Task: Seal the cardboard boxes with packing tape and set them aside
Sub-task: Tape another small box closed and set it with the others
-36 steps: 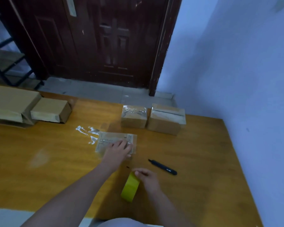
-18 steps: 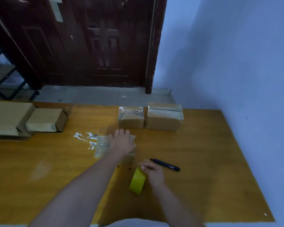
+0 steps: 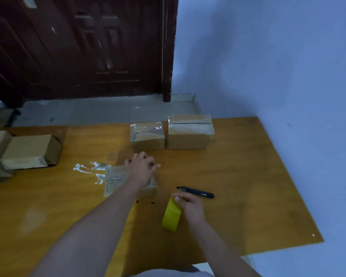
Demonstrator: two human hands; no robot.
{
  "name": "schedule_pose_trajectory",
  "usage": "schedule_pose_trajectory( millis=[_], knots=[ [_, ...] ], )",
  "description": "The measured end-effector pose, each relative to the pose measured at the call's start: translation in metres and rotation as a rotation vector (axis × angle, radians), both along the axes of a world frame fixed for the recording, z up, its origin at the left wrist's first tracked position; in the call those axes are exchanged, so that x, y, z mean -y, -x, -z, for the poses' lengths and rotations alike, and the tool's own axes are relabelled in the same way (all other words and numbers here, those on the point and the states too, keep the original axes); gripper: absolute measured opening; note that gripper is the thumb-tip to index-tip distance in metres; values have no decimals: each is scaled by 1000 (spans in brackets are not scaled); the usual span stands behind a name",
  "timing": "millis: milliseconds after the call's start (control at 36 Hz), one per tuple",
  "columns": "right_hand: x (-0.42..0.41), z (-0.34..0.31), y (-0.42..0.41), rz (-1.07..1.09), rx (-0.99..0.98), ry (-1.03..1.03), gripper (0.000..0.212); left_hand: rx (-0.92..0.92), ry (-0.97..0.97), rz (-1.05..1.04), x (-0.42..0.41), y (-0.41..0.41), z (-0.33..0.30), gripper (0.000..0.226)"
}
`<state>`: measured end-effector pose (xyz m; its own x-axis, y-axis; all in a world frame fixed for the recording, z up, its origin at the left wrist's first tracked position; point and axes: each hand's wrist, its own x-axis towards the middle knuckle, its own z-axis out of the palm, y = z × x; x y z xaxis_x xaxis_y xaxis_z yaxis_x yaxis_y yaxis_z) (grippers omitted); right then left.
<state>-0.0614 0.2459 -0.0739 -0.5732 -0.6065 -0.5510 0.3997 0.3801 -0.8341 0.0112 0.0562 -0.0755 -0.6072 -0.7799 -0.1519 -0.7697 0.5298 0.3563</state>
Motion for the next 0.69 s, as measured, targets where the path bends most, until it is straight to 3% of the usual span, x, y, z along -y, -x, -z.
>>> schedule_pose_trajectory(
  millis=[306, 444, 500, 639, 694],
  knots=[
    [-1, -6, -4, -47, -26, -13, 26, 132, 41, 117, -4, 1, -4, 36],
    [0, -7, -1, -63, -48, -37, 22, -283, 212, 169, -6, -15, -3, 56],
    [1, -8, 0, -66, -45, -48, 23, -348, 256, 218, -10, -24, -6, 48],
    [3, -7, -3, -96, -68, -34, 27, -164, 200, 415, -25, -60, -1, 40],
    [4, -7, -5, -109, -81, -35, 27, -118, 261, 467, -30, -70, -3, 35]
  ],
)
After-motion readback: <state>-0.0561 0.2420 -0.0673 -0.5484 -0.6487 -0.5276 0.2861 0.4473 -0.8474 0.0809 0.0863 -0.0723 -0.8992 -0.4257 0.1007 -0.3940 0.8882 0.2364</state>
